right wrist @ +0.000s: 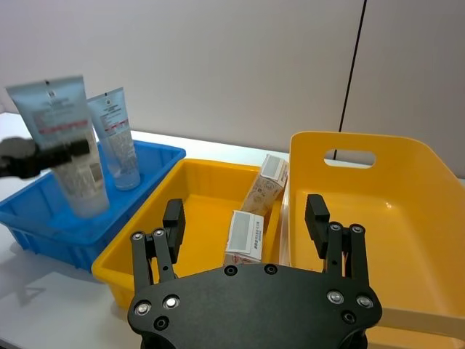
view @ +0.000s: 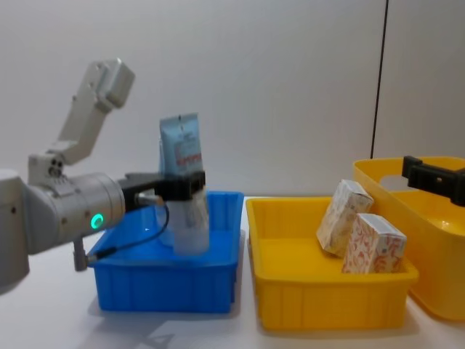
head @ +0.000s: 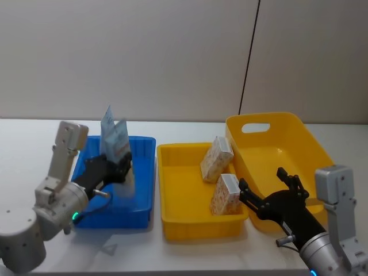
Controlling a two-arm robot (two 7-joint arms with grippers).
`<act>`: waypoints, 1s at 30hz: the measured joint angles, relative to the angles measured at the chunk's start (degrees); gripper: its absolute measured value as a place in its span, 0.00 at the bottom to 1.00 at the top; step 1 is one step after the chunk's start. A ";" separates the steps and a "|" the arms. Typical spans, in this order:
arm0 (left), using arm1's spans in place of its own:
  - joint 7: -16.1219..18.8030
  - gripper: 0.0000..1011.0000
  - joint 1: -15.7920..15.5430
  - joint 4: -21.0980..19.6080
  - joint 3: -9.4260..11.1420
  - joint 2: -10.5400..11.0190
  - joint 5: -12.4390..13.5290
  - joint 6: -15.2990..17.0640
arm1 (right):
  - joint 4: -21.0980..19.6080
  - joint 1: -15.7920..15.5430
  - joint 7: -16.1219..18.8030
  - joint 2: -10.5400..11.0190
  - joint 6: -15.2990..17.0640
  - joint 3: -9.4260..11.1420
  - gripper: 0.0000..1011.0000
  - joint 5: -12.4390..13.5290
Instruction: Bimanual collaborative sorting of washing and personal care products
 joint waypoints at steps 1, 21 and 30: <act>-0.46 0.30 -0.05 -0.18 -0.23 0.07 -0.43 -0.36 | 0.00 0.00 0.00 0.00 0.00 0.00 0.99 0.00; -16.03 0.29 -2.58 -2.63 -0.83 2.14 -8.58 -1.73 | 0.00 0.00 0.00 0.00 0.00 0.00 0.99 0.00; -22.66 0.29 -3.82 -1.72 1.28 2.18 -10.72 -0.75 | 0.00 0.00 0.00 0.00 0.00 0.00 0.99 0.00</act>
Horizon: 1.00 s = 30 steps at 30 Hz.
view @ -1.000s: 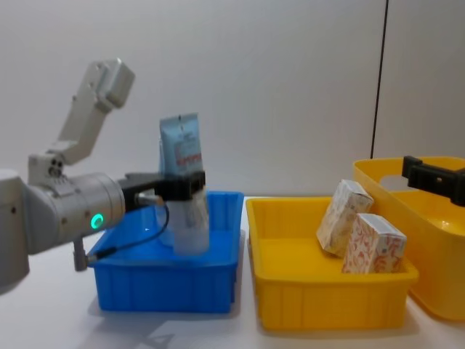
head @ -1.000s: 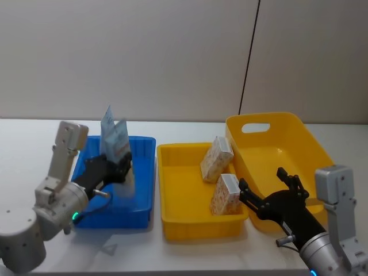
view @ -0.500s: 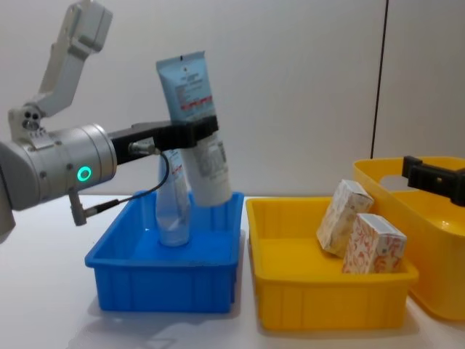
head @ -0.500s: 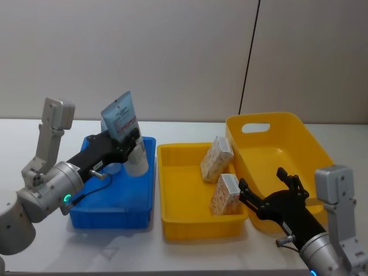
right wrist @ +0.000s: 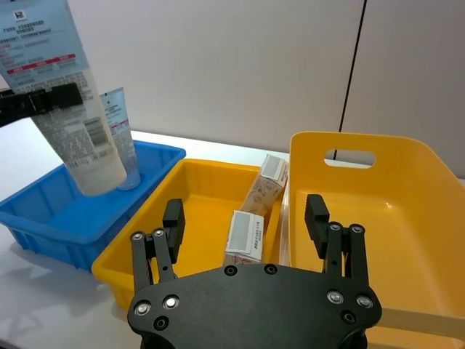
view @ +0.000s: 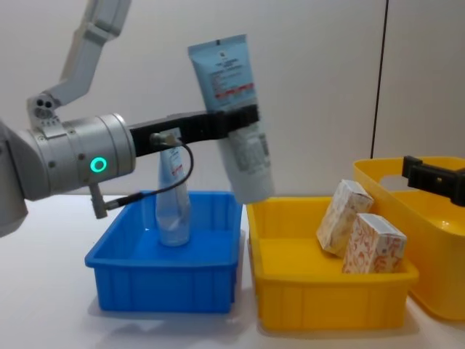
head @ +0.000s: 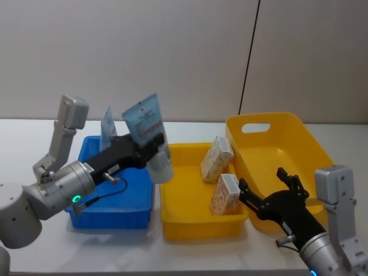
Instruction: Bimanual collaborative sorting of washing and personal care products
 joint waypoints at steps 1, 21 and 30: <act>-0.52 0.29 -0.11 0.15 0.19 -0.03 -0.13 0.06 | 0.00 0.00 0.00 0.00 0.00 0.00 0.99 0.00; -8.09 0.29 -1.39 2.86 4.30 -0.92 -1.65 0.30 | -0.89 -0.07 1.70 0.45 1.16 0.37 0.99 1.31; -8.97 0.29 -1.51 3.16 4.84 -1.05 -1.81 0.30 | -2.99 -0.09 6.04 2.59 5.07 1.31 0.99 4.84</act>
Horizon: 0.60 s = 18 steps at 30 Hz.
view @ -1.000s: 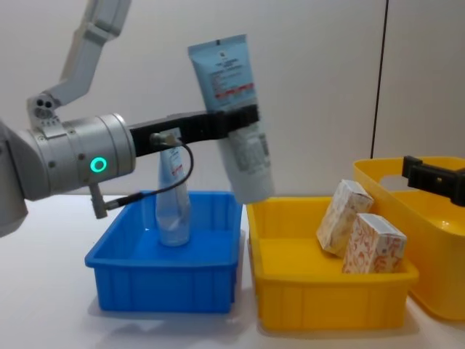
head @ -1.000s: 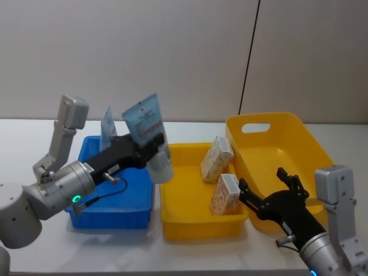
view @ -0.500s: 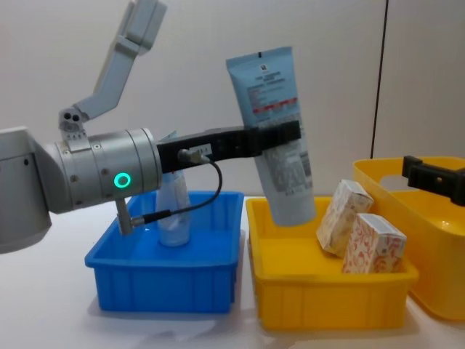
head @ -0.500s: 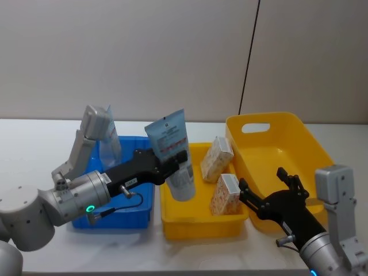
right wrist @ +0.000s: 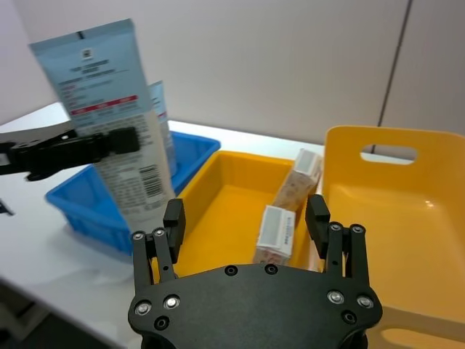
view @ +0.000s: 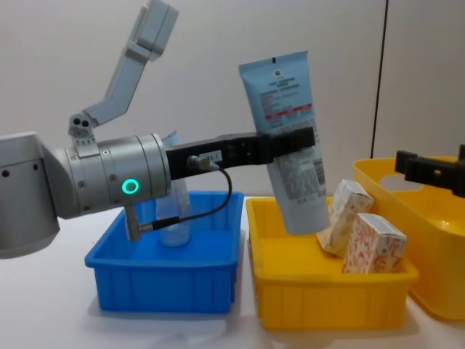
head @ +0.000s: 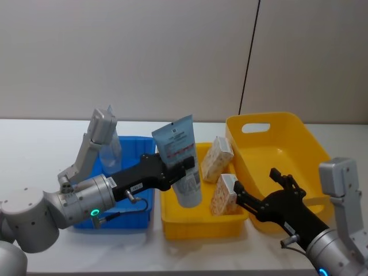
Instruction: Bimanual collaborative sorting of washing and personal care products
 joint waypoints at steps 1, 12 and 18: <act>-0.09 0.29 -0.01 0.03 0.06 -0.01 -0.02 0.00 | -0.19 0.00 0.28 0.26 0.41 0.07 0.99 0.30; -0.54 0.29 -0.06 0.18 0.35 -0.06 -0.10 -0.02 | -1.78 1.18 6.68 4.86 5.81 -0.71 0.99 3.19; -0.70 0.29 -0.08 0.22 0.43 -0.09 -0.13 -0.06 | -0.98 2.91 8.29 6.06 6.81 -2.50 0.99 2.68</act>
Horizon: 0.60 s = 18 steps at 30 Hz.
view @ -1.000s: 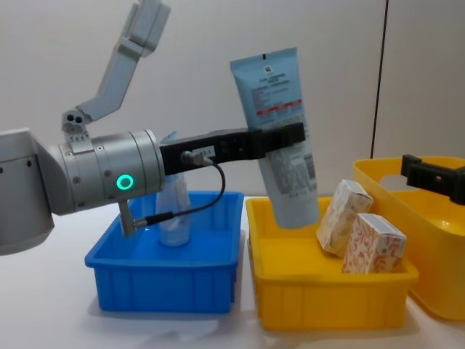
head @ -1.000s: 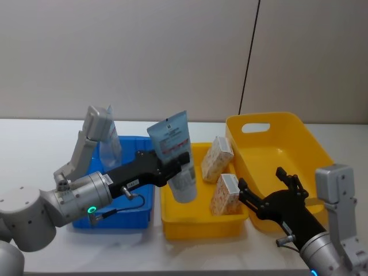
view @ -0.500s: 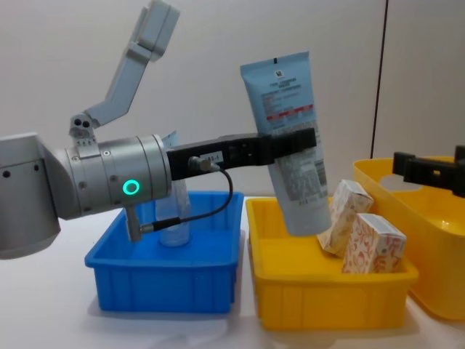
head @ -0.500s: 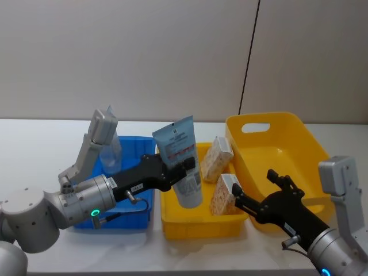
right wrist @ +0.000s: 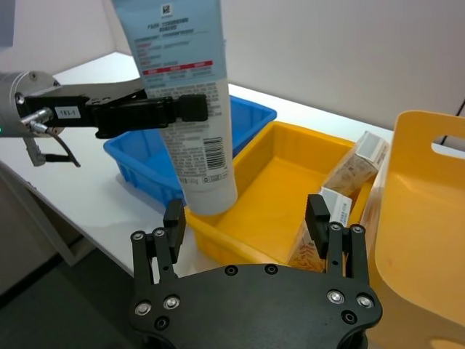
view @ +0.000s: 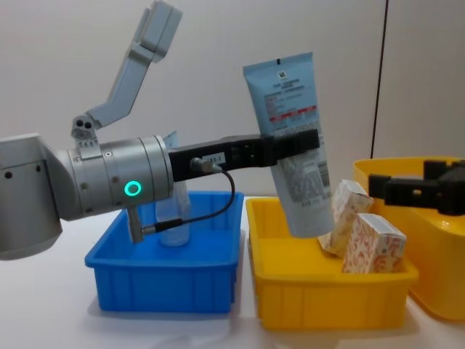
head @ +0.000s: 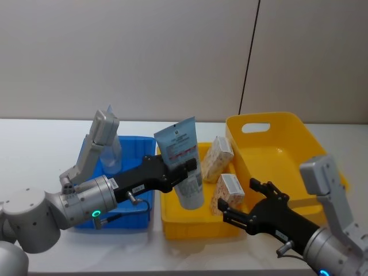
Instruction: Bimanual collaborative sorting of washing and personal care products
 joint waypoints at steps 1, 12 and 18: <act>-0.02 0.29 0.00 0.01 0.01 -0.01 -0.01 0.00 | 0.16 0.23 0.08 0.04 0.00 -0.25 0.99 -0.17; -0.11 0.29 -0.01 0.06 0.08 -0.04 -0.02 -0.01 | 4.02 3.98 0.03 -1.21 -2.11 -3.81 0.99 -4.09; -0.16 0.29 -0.01 0.06 0.11 -0.03 -0.03 -0.01 | 6.79 6.38 -0.49 -2.95 -3.89 -5.88 0.99 -6.52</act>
